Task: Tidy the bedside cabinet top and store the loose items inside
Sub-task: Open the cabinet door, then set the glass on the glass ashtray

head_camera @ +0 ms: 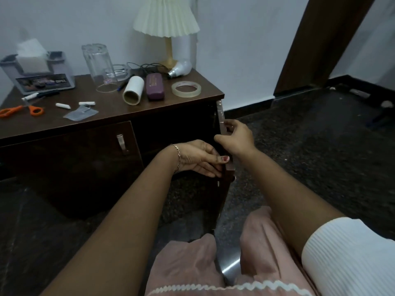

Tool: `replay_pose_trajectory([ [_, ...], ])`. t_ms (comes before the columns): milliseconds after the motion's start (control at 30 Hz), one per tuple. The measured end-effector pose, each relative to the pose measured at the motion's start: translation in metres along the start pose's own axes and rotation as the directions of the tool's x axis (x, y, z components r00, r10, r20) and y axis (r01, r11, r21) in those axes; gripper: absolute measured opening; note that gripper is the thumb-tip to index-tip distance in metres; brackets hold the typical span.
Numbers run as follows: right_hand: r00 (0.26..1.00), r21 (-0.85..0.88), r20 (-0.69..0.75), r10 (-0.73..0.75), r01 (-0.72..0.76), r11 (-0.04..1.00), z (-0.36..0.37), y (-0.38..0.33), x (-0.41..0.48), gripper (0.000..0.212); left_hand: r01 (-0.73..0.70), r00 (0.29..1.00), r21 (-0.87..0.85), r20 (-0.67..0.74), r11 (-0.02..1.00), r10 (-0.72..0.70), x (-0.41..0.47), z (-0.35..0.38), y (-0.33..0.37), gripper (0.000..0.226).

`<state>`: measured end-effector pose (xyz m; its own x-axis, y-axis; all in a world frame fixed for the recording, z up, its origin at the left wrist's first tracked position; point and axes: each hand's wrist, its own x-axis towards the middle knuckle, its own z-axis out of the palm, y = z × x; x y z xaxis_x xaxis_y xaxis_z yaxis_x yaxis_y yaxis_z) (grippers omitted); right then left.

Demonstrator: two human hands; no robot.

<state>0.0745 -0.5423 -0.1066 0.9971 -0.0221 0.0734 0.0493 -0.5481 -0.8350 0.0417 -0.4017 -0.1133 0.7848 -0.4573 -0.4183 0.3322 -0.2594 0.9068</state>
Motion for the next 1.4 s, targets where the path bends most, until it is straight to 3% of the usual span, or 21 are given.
replay_pose_trajectory([
  [167,0.997,-0.243,0.073,-0.026,0.043,0.969,-0.033,0.017,0.012,0.059,-0.066,0.998,0.0,-0.005,0.998,0.066,0.037,0.04,0.013,0.02],
  [300,0.997,-0.484,0.073,-0.025,0.057,0.873,-0.052,0.021,0.021,0.056,-0.117,0.983,0.103,-0.129,0.988,0.13,0.063,0.05,0.015,0.034],
  [533,0.997,-0.532,0.016,-0.074,0.071,0.844,-0.06,0.035,0.031,0.054,-0.189,0.873,0.128,-0.431,0.974,0.226,0.092,0.045,0.015,0.057],
  [733,0.996,-0.639,0.036,-0.082,0.086,0.764,-0.057,0.028,0.032,0.059,-0.192,0.814,0.227,-0.506,0.955,0.284,0.079,0.03,0.022,0.055],
  [900,0.966,-0.684,0.07,-0.249,0.228,0.693,-0.032,0.0,0.025,0.07,-0.199,0.747,0.262,-0.583,0.944,0.319,0.05,0.0,0.041,0.051],
  [1133,0.861,-0.571,0.163,-0.481,0.48,0.666,0.034,-0.091,0.033,0.062,-0.22,0.558,0.269,-0.753,0.938,0.347,-0.013,-0.077,0.066,0.039],
  [1333,0.766,-0.411,0.219,-0.605,0.635,0.654,0.101,-0.168,0.055,0.062,-0.192,0.261,0.269,-0.913,0.944,0.313,-0.082,-0.162,0.076,0.031],
  [1400,0.739,-0.367,0.237,-0.631,0.669,0.646,0.122,-0.188,0.066,0.061,-0.176,0.203,0.244,-0.939,0.954,0.278,-0.099,-0.188,0.073,0.028],
])
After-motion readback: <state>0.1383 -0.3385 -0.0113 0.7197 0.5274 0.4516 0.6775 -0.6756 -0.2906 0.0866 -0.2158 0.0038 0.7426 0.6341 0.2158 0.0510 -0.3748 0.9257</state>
